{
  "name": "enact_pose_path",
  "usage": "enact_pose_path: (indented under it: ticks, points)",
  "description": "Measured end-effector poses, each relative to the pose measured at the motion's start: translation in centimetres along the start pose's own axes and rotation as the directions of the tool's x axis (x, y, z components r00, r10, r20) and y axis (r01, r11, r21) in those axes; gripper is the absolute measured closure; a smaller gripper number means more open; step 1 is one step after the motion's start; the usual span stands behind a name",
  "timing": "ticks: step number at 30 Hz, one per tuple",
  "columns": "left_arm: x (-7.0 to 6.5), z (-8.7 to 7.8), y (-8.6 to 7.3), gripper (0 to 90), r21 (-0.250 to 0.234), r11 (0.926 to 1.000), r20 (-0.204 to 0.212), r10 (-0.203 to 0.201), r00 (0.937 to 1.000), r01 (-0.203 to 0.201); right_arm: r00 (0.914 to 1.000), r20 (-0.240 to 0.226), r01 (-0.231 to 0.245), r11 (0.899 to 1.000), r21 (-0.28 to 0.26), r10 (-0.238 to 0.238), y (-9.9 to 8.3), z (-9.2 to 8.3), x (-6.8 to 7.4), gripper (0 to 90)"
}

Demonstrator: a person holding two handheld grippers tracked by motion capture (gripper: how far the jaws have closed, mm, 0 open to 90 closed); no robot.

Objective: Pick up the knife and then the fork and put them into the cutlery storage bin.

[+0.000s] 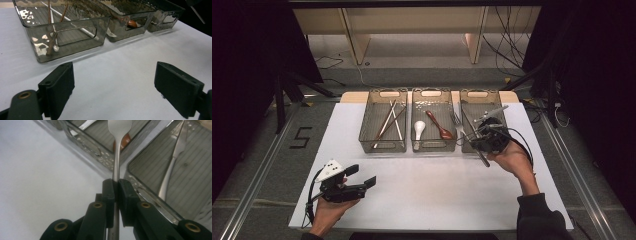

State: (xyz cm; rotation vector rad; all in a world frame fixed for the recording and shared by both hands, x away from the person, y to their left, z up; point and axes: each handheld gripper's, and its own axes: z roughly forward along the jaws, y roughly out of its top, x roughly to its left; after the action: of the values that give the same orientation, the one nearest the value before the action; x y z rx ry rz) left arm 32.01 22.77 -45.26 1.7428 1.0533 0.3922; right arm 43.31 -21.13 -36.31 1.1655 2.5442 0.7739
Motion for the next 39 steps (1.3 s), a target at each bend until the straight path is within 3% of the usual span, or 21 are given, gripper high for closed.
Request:
enact_pose_path:
  ticks: [16, 26, 35, 39]
  points:
    - [-0.1, 0.2, 0.0, 16.0, 0.006, 1.0, 0.004, 0.002, 1.0, -0.002, 0.9949, 0.074, -0.067, 0.998, -0.02, 0.068, 2.3, 0.1, -3.8, 84.3]
    - [0.0, 0.2, 0.0, 16.0, 0.005, 1.0, 0.005, 0.001, 1.0, -0.001, 0.9848, 0.116, -0.126, 0.991, -0.034, 0.129, 4.0, 0.8, -6.3, 84.2]
    - [-0.1, 0.2, 0.0, 16.0, 0.005, 1.0, 0.006, 0.002, 1.0, -0.002, 0.9733, 0.152, -0.168, 0.985, -0.036, 0.172, 4.2, 2.1, -7.7, 84.1]
    - [-0.1, 0.2, 0.0, 16.0, 0.005, 1.0, 0.005, -0.001, 1.0, 0.001, 0.9736, 0.153, -0.164, 0.985, -0.047, 0.169, 4.3, 2.4, -8.0, 84.1]
